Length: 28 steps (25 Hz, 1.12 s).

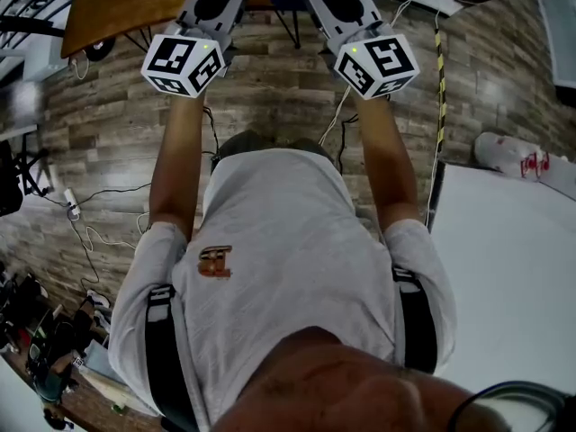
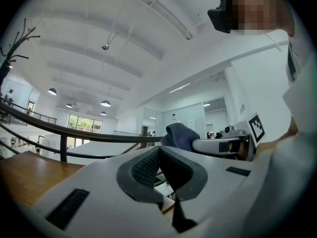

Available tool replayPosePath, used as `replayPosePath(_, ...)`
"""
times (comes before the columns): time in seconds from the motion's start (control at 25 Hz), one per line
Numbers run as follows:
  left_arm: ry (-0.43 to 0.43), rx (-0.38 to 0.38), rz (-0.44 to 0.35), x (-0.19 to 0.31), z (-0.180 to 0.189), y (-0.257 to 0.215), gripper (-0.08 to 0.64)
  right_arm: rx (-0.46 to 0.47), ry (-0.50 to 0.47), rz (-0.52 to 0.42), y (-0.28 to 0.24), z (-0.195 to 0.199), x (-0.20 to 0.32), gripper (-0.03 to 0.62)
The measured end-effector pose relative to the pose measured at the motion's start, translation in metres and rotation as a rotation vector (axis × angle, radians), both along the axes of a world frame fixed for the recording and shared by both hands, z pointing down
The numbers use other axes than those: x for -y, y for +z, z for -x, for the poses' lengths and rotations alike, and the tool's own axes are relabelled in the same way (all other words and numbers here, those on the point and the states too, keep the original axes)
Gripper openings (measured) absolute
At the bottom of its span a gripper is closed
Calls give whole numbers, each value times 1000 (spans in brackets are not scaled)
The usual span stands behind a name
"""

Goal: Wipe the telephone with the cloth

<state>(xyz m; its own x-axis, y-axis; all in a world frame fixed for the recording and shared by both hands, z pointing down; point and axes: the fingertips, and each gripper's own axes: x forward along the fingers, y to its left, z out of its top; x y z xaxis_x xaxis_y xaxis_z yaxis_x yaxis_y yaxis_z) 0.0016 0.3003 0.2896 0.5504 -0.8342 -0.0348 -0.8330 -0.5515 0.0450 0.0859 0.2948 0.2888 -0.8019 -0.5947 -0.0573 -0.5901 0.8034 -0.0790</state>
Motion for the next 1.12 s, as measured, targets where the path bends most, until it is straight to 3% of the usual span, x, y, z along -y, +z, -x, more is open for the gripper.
replayPosePath(0.52,-28,5,-16,44,9,-3,18,-14,-16,3,5,1,45,72)
replayPosePath(1.12,10,14,-11,191,63,3,18,-38,32,12,9,51,188,72)
